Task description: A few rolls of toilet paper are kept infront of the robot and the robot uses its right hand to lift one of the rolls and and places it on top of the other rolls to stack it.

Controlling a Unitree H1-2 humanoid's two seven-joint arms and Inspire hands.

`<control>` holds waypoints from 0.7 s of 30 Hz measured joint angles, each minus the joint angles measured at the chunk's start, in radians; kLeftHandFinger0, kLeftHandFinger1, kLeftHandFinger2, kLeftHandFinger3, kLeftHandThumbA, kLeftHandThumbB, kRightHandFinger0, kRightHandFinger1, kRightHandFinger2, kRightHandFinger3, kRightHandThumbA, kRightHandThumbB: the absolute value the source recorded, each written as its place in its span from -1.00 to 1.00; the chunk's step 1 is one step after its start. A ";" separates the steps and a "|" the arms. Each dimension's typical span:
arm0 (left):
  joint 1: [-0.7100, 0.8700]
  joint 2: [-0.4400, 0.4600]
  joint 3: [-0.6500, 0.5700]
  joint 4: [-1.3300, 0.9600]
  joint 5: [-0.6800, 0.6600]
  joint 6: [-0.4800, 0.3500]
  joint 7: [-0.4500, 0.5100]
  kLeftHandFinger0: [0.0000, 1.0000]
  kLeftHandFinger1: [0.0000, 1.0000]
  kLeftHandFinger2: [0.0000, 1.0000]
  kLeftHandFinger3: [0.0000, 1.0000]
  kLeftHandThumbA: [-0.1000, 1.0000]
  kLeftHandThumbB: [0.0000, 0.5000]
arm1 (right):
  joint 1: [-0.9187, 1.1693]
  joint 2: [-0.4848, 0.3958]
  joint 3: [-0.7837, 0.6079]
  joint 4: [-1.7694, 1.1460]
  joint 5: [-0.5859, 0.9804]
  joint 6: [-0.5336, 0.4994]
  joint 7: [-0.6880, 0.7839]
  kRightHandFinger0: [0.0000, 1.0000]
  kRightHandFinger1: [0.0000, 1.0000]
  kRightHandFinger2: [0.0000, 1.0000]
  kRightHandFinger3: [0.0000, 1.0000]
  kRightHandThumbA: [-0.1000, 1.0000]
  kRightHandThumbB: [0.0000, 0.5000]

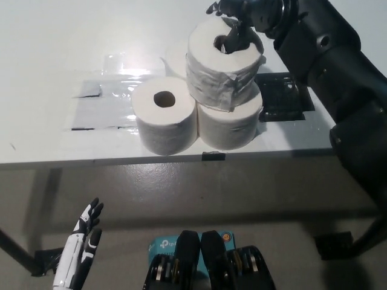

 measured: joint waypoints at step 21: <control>-0.010 0.007 -0.017 0.003 0.006 -0.006 -0.002 1.00 1.00 1.00 1.00 1.00 -0.05 | -0.140 0.000 0.013 0.001 -0.017 0.027 0.119 1.00 1.00 1.00 1.00 0.72 0.94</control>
